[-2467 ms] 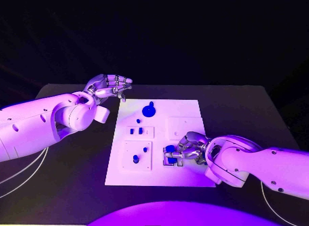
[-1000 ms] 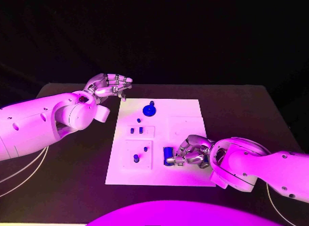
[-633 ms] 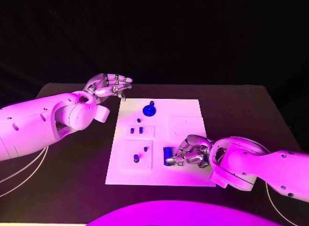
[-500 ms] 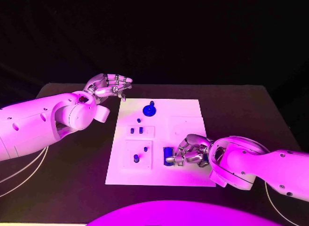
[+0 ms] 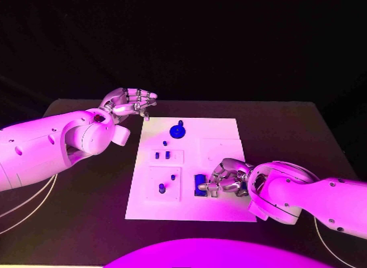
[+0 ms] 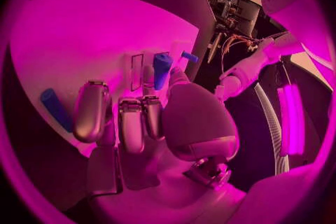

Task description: Assemble the parts on the task board

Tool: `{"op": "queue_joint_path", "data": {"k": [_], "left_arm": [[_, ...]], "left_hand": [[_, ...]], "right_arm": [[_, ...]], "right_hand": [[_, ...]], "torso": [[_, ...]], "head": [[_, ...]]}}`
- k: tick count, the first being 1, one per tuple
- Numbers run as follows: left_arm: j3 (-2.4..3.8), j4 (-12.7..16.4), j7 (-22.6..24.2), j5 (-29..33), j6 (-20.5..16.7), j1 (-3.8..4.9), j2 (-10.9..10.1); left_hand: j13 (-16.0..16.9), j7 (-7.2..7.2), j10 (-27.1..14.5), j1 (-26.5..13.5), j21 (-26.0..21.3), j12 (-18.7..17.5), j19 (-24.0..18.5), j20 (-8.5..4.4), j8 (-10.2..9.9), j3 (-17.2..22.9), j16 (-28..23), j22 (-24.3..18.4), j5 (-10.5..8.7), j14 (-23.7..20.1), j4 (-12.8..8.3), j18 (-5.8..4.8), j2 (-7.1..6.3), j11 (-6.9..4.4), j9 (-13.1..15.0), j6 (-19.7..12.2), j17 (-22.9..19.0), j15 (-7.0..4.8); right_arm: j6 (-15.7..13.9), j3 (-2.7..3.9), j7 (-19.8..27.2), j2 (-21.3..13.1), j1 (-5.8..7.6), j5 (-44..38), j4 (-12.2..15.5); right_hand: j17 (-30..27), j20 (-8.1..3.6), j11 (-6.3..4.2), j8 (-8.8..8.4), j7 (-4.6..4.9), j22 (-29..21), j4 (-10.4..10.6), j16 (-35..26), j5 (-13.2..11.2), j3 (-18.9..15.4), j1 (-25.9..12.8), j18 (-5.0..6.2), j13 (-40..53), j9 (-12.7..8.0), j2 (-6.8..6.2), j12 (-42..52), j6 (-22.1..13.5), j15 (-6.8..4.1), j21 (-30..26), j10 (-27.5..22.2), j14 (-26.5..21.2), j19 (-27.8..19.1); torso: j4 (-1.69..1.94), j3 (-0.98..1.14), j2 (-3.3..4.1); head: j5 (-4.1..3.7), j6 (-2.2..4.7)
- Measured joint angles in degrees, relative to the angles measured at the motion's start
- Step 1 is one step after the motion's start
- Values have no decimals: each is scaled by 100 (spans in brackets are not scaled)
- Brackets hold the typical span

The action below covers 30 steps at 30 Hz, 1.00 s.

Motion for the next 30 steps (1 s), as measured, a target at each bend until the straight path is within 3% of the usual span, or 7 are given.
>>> {"op": "queue_joint_path", "data": {"k": [16, 20, 24, 28, 30], "left_arm": [[-1, -2, -8, 0, 0, -1, -3], [-1, -2, -9, 0, 0, -1, -5], [-1, -2, -9, 0, 0, -1, -9], [-2, -2, -8, 0, 0, 0, -11], [-2, -1, -5, 0, 0, 0, -10]], "left_hand": [[0, 0, 0, 0, 0, 0, 0, 0, 0, 0, 0, 0, 0, 0, 0, 0, 0, 0, 0, 0, 0, 0], [0, 0, 0, 0, 0, 0, 0, 0, 0, 0, 0, 0, 0, 0, 0, 0, 0, 0, 1, 0, 0, 0], [-1, 0, 0, 0, 0, 23, 0, 0, 18, -1, 0, 1, 0, 0, 1, 0, 0, 0, -1, 0, -3, 0], [-6, 0, 0, 0, 0, 28, 0, 0, 28, -17, 0, 1, 0, 0, 17, 0, 0, 0, -5, 0, -5, 0], [-6, 0, 0, 0, 0, 37, 0, 0, 28, -17, 0, 1, 0, 0, 17, 0, 0, 0, -5, 0, -5, 0]], "right_arm": [[-119, 1, 1, -38, -1, -132, -2], [-193, 5, 40, -155, 7, -138, 73], [-353, 14, 146, -410, 91, -122, 190], [-520, 27, 255, -719, 235, -111, 289], [-582, 30, 292, -870, 286, -122, 306]], "right_hand": [[-1, 1, 0, 0, 0, -1, 0, 0, 0, 0, -13, 0, 0, -6, 12, 22, 0, -21, -2, 0, -21, 0], [-1, 1, 0, -98, 12, -1, 0, 0, 22, 0, 87, 0, 0, -39, -87, 22, -76, -21, -2, 0, -21, 0], [-2, 1, 0, -187, 68, -2, -17, 0, 55, -17, 241, 0, 0, -75, -147, -11, -181, -21, -52, 0, -21, 0], [-2, 25, 113, -379, 183, -2, -42, 0, 16, 8, 511, 1, 3, -145, -234, -18, -390, 45, -80, 9, -1, -8], [-2, 45, 114, -411, 199, -2, -55, 0, -30, 1, 614, 1, 9, -162, -271, -47, -406, 54, -102, 10, -10, 0]], "torso": [[-3, 1, -1], [-3, 1, -2], [-4, -2, -6], [-8, -5, -10], [-11, -8, -13]], "head": [[-8, -1], [-10, 5], [-24, 11], [-55, 19], [-80, 23]]}}
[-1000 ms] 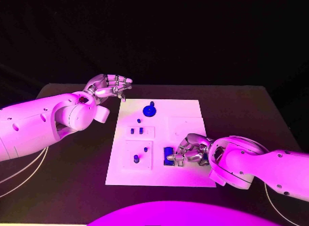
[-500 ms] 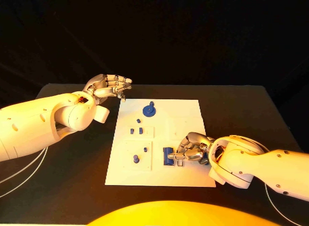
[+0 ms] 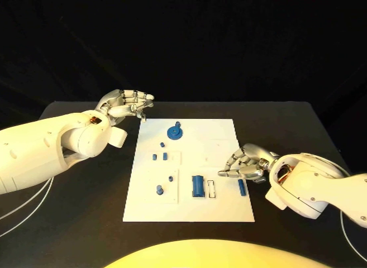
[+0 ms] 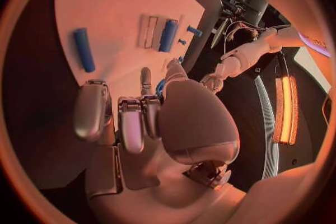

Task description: Assemble the parts on the task board

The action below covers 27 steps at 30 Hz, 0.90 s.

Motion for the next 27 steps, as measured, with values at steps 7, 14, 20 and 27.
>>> {"op": "queue_joint_path", "data": {"k": [7, 14, 20, 27], "left_arm": [[-2, -2, 9, 1, 0, -1, 13], [-13, -16, 14, 3, 2, -1, 47], [-19, -23, 15, 4, 3, -1, 54], [-23, -26, 17, 5, 3, -1, 52]], "left_hand": [[0, 0, 0, 0, 0, 1, 0, 0, 0, 0, 0, 0, 0, 0, 0, 0, 0, 0, 0, 0, 0, 0], [0, 0, 0, 0, 0, 1, 0, 0, 0, 0, 0, 0, 0, 0, 0, 0, 0, 0, 0, 0, 0, 0], [0, 0, 0, 0, 0, 1, 0, 0, 0, 0, 0, 1, 0, 0, 0, 0, 0, 0, 0, 0, 1, 0], [1, 0, 0, 0, 0, 1, 0, 0, 0, 0, 0, 1, 0, 0, 0, 0, 0, 0, 1, 0, 1, 0]], "right_arm": [[-92, -6, 29, -515, 52, -321, -7], [-32, -23, -69, -808, -116, -910, 14], [151, -33, -241, -821, -269, -1254, 48], [313, -37, -407, -743, -351, -1442, 36]], "right_hand": [[0, 40, 0, -18, -3, 0, -43, 0, -49, -2, 266, 0, 5, -2, -140, -58, 3, 0, 0, 0, 0, 0], [-1, 40, 0, -15, -46, 4, -40, 0, -97, -5, 302, 0, -3, 1, -176, -60, 195, 0, 32, 0, 0, -1], [-1, 40, 0, 46, -110, 4, 14, 0, -320, -59, 302, 0, -2, 23, -176, -59, 339, 0, 62, 0, 0, -1], [-1, 40, -21, 58, -133, 3, 41, 0, -351, -86, 254, 0, 6, 34, -129, -58, 362, 0, 99, -21, 0, -1]], "torso": [[-10, -7, -8], [-13, -8, -7], [-10, -7, -5], [3, -5, -2]], "head": [[-121, 3], [-197, -8], [-222, -19], [-242, -29]]}}
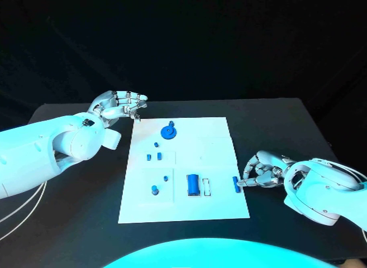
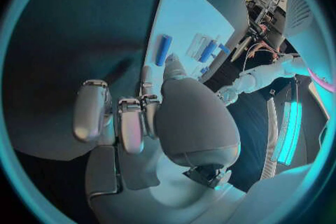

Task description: Assemble the parts on the task board

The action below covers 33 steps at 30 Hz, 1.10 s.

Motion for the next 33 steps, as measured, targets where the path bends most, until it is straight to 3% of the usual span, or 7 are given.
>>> {"op": "queue_joint_path", "data": {"k": [17, 27, 28, 30, 33], "left_arm": [[-2, -3, -2, 0, 4, -1, -8], [-3, 0, -7, 0, 7, -1, -21], [-3, 0, -7, 0, 7, -1, -22], [-3, 3, -7, 1, 7, 1, -23], [-3, 5, -7, 1, 8, 1, -26]], "left_hand": [[-11, 0, -21, 0, 0, 0, 0, 0, 0, 0, 0, -8, 0, 0, 0, 0, 0, -21, -12, 0, -7, 0], [-11, 0, -21, 0, 0, 0, 0, 0, 0, 0, 0, -8, 0, 0, 0, 0, 0, -21, -12, 0, -6, 0], [-11, 0, -21, 0, 0, 0, 0, 0, 0, 0, 0, -8, 0, 0, 0, 0, 0, -21, -12, 0, -6, 0], [-10, 0, -21, 0, 0, 0, 0, 0, 0, 0, 0, -8, 0, 0, 0, 0, 0, -21, -12, 0, -6, 0], [-10, 0, -21, 0, 0, 0, 0, 0, 0, 0, 0, -8, 0, 0, 0, 0, 0, -21, -12, 0, -6, 0]], "right_arm": [[111, 4, -144, 266, -130, -107, -54], [156, 23, -171, 456, -149, -256, -232], [158, 28, -172, 479, -151, -278, -252], [161, 31, -175, 536, -165, -337, -300], [162, 36, -180, 606, -198, -425, -361]], "right_hand": [[-1, 0, -23, 24, -16, -1, 4, 0, 0, -4, -101, 1, -8, 32, 24, 0, 56, 0, 0, 22, 0, 0], [4, 0, -22, 110, -29, -2, 4, 0, 0, -4, -106, 0, -1, 92, 29, 0, 154, 0, 0, 22, 0, 0], [4, 0, -22, 110, -29, -2, 4, 0, 0, -4, -106, 0, 0, 211, 29, 0, 154, -6, 0, 22, 5, 0], [4, -24, -34, 109, -24, -2, 3, 0, 0, -2, -104, 0, 0, 807, 31, 0, 144, -36, 0, 9, 9, -2], [4, -45, -64, 108, -30, -2, -70, 0, -35, 75, 103, 0, -1, 1877, 50, 17, 87, -45, 0, 24, 2, 1]], "torso": [[1, -2, -2], [3, -9, -4], [3, -9, -4], [3, -9, -4], [3, -9, -4]], "head": [[33, -23], [70, -26], [75, -27], [83, -28], [91, -28]]}}
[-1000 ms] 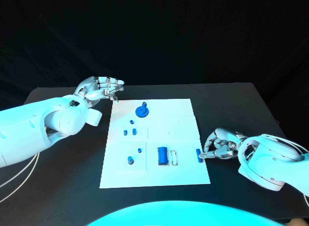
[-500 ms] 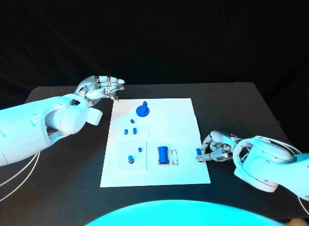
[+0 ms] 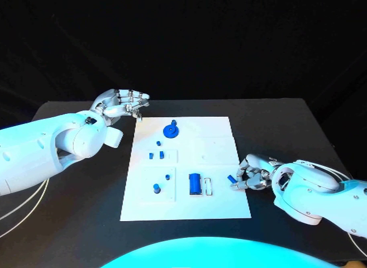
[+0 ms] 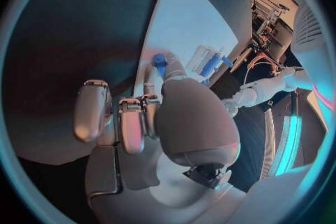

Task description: Assemble the parts on the task board

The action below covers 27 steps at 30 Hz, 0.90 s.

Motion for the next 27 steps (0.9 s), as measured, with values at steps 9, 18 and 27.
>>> {"op": "queue_joint_path", "data": {"k": [9, 18, 27], "left_arm": [[0, 6, -2, 1, 0, -1, -12], [-1, 11, -4, 1, 0, -1, -13], [-1, 12, -4, 1, 0, -1, -13]], "left_hand": [[-5, 0, 0, 0, 0, 0, 0, 0, 0, 0, 0, 0, 0, 0, 0, 0, 0, 0, -6, 0, 0, 0], [-5, 0, 0, 0, 0, 0, 0, 0, 0, 0, 0, 1, 0, 0, 0, 0, 0, 0, -6, 0, 1, 0], [-5, 0, 0, 0, 0, 0, 0, 0, 0, 0, 0, 1, 0, 0, 0, 0, 0, 0, -5, 0, 1, 0]], "right_arm": [[-3, 28, 21, 98, -16, -175, -19], [-112, 12, 6, 79, -30, -174, 93], [-267, -32, -67, 85, 38, 123, 352]], "right_hand": [[-1, -40, -53, -167, -94, -1, 181, 0, -36, 571, 505, 0, -16, 24, -325, 4, -2, -52, 0, 10, 9, 0], [-1, -80, -62, -175, -78, -1, 468, 0, -15, 1324, 611, 0, -15, -387, -398, -4, 41, -52, 0, 19, 9, -1], [-2, -80, -60, 4, -64, -2, 352, 0, -9, 2862, 4, -57, -16, -1803, -738, -4, -38, -51, 0, 19, 8, 0]], "torso": [[0, 3, 0], [-7, 9, 0], [-10, 8, 0]], "head": [[2, 0], [0, 7], [-1, 11]]}}
